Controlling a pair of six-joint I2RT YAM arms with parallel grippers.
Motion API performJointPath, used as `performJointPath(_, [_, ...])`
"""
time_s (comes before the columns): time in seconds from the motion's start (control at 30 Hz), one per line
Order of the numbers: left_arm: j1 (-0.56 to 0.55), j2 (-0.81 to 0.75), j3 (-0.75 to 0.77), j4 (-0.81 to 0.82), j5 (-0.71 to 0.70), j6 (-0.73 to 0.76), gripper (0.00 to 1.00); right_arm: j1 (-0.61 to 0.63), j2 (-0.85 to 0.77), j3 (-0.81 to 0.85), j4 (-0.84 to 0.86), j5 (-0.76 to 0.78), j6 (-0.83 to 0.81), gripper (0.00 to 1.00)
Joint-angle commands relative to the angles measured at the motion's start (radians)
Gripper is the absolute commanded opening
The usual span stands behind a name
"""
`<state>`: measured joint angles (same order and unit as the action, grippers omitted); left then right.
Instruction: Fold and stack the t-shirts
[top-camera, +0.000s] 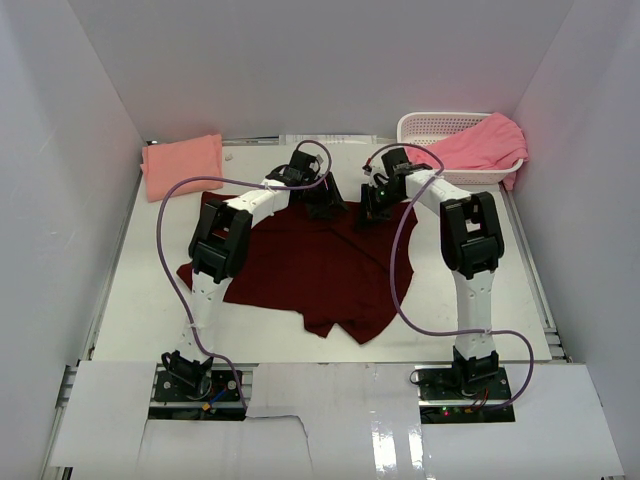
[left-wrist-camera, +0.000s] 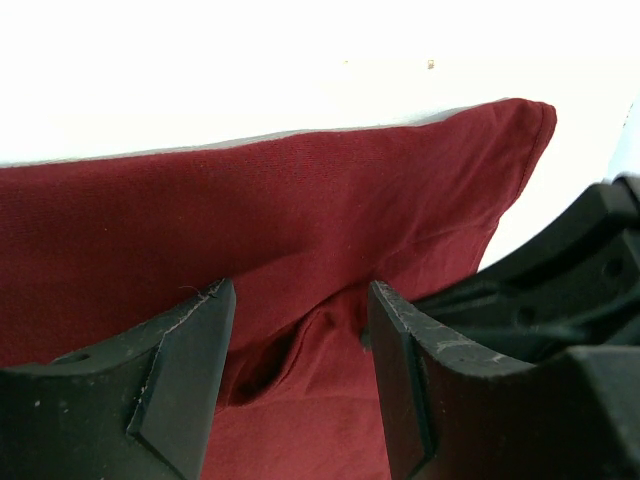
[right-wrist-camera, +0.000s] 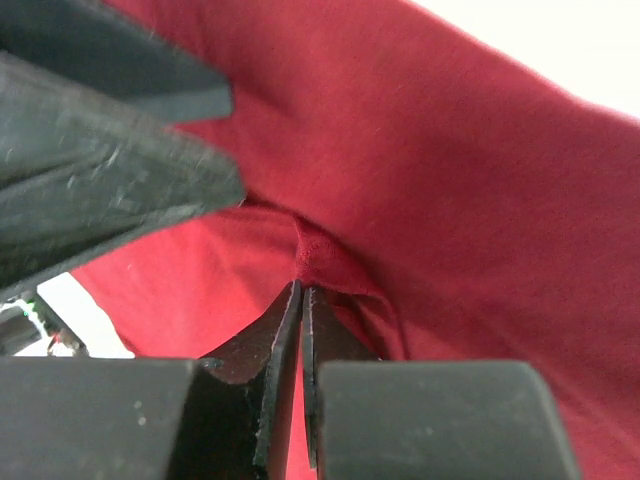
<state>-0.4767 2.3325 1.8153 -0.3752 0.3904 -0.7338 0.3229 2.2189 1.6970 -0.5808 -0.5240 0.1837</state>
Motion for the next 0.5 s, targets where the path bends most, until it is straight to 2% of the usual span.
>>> performJointPath(0.0, [-0.002, 0.010, -0.004, -0.037, 0.001, 0.008, 0.67, 0.011, -0.093, -0.033, 0.018, -0.077, 0.008, 0.08])
performJointPath(0.47, [-0.002, 0.010, -0.010, -0.041, 0.001, 0.005, 0.67, 0.045, -0.202, -0.210, 0.071, -0.251, 0.037, 0.08])
